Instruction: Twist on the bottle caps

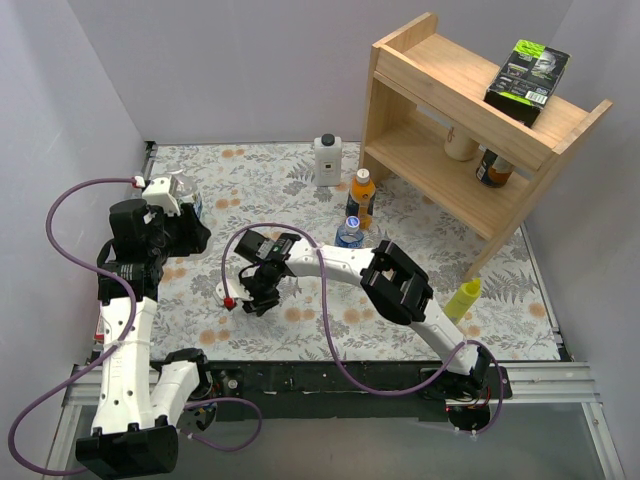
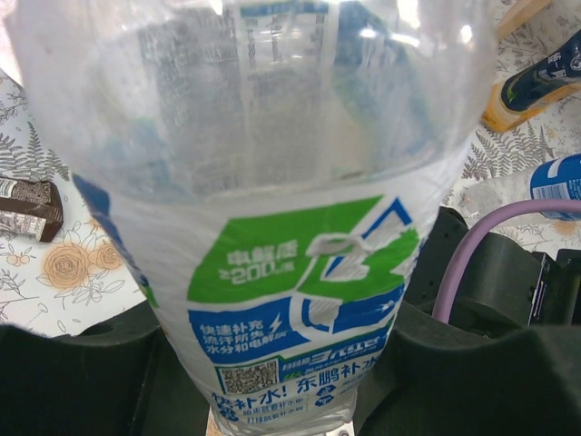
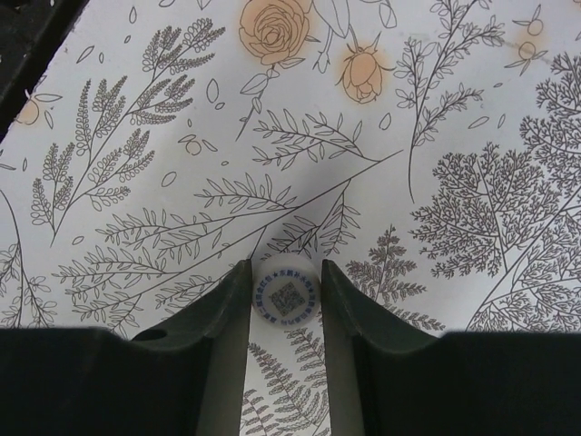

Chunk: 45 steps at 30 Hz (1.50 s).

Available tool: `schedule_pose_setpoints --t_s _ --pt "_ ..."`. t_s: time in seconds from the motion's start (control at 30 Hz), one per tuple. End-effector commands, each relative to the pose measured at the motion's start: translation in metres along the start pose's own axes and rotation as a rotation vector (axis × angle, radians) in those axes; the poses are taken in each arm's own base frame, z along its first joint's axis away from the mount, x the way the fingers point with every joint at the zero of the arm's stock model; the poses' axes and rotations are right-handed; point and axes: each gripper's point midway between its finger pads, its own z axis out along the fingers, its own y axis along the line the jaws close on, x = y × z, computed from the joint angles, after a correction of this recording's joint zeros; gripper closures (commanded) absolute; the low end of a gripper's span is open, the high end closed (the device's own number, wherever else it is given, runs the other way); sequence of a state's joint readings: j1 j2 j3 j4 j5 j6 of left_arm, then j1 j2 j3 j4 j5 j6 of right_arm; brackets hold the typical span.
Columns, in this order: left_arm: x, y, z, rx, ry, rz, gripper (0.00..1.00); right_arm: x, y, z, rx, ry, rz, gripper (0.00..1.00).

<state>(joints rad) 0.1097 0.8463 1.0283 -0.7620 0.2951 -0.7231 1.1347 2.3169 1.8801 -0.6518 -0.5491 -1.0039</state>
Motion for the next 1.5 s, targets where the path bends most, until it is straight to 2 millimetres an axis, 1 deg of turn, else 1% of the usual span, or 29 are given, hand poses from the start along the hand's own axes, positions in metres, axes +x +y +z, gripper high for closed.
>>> schedule_pose_setpoints --t_s 0.0,0.07,0.1,0.2,0.23,0.3,0.33,0.37,0.4,0.43,0.5,0.53,0.57,0.6,0.73,0.77,0.9,0.97,1.03,1.1,1.17,1.23,1.27,1.3,1.33,1.37,1.4,1.43,1.47 --pt "0.0 -0.001 -0.005 0.012 -0.002 0.035 1.0 0.003 0.007 0.002 -0.041 0.025 0.004 0.69" --pt "0.0 0.0 -0.004 0.008 -0.008 0.049 0.99 0.0 0.011 -0.01 -0.044 0.031 0.01 0.74" --pt "-0.003 0.0 -0.004 0.007 -0.018 0.059 0.93 -0.002 0.014 -0.013 -0.046 0.03 0.011 0.78" --pt "-0.018 0.002 -0.009 -0.014 -0.083 0.09 0.85 -0.021 0.016 -0.046 -0.026 0.014 0.018 0.79" --pt "-0.033 0.001 -0.016 -0.025 -0.13 0.097 0.79 -0.034 0.012 -0.073 0.006 -0.002 0.038 0.81" --pt "-0.048 0.003 -0.026 -0.048 -0.173 0.147 0.84 -0.049 0.009 -0.105 0.026 -0.033 0.073 0.82" --pt "-0.061 -0.002 -0.038 -0.048 -0.197 0.165 0.97 -0.067 -0.008 -0.141 0.104 -0.072 0.066 0.82" --pt "-0.071 -0.005 -0.047 -0.046 -0.214 0.181 1.0 -0.07 -0.001 -0.158 0.099 -0.073 0.135 0.83" --pt "-0.08 -0.01 -0.055 -0.036 -0.225 0.196 1.0 -0.075 -0.005 -0.177 0.129 -0.086 0.155 0.83" --pt "-0.1 -0.028 -0.08 0.013 -0.276 0.222 1.0 -0.077 -0.009 -0.201 0.172 -0.097 0.177 0.83" --pt "-0.118 -0.037 -0.102 0.019 -0.35 0.17 1.0 -0.078 -0.01 -0.23 0.227 -0.108 0.236 0.83" --pt "-0.122 -0.05 -0.11 0.089 -0.359 0.167 1.0 -0.085 -0.005 -0.247 0.26 -0.121 0.229 0.84" --pt "-0.133 -0.053 -0.121 0.089 -0.387 0.152 1.0 -0.079 -0.002 -0.25 0.27 -0.104 0.245 0.84" --pt "-0.133 -0.055 -0.121 0.108 -0.37 0.12 1.0 -0.083 0.002 -0.264 0.304 -0.109 0.238 0.84" --pt "-0.095 -0.057 -0.087 0.181 -0.226 0.03 1.0 -0.08 0.005 -0.277 0.349 -0.111 0.284 0.84" --pt "-0.074 -0.054 -0.069 0.181 -0.167 0.036 1.0 -0.081 0.004 -0.28 0.356 -0.125 0.304 0.84" --pt "-0.043 -0.042 -0.029 0.14 -0.005 0.08 1.0 -0.099 -0.005 -0.308 0.424 -0.194 0.338 0.85" --pt "-0.033 -0.037 0.0 0.128 0.083 0.087 1.0 -0.104 -0.005 -0.314 0.439 -0.203 0.309 0.85" --pt "-0.042 -0.023 0.02 0.065 0.04 0.081 1.0 -0.106 -0.002 -0.321 0.456 -0.209 0.302 0.85" --pt "-0.048 -0.025 0.033 0.035 0.046 0.038 1.0 -0.105 -0.002 -0.332 0.481 -0.216 0.303 0.85" --pt "-0.068 -0.023 0.035 -0.034 -0.008 -0.019 0.98 -0.105 -0.007 -0.345 0.515 -0.243 0.314 0.85" --pt "-0.083 -0.034 0.029 0.01 -0.079 -0.029 1.0 -0.103 -0.012 -0.365 0.546 -0.295 0.328 0.85" --pt "-0.084 -0.042 0.027 0.064 -0.111 0.009 1.0 -0.106 -0.017 -0.375 0.568 -0.325 0.318 0.85" --pt "-0.096 -0.054 0.011 0.143 -0.229 0.148 1.0 -0.102 -0.022 -0.384 0.59 -0.343 0.328 0.86" --pt "-0.086 -0.073 0.007 0.271 -0.254 0.223 1.0 -0.103 -0.024 -0.39 0.599 -0.362 0.328 0.85" --pt "-0.046 -0.078 0.02 0.359 -0.205 0.274 1.0 -0.106 -0.024 -0.392 0.584 -0.398 0.32 0.85" --pt "-0.045 -0.089 0.017 0.432 -0.273 0.353 1.0 -0.105 -0.029 -0.399 0.596 -0.426 0.331 0.85" --pt "-0.027 -0.107 0.012 0.576 -0.266 0.419 1.0 -0.105 -0.029 -0.399 0.592 -0.441 0.335 0.85" --pt "0.007 -0.107 0.024 0.639 -0.2 0.435 1.0 -0.107 -0.027 -0.398 0.565 -0.461 0.333 0.85"
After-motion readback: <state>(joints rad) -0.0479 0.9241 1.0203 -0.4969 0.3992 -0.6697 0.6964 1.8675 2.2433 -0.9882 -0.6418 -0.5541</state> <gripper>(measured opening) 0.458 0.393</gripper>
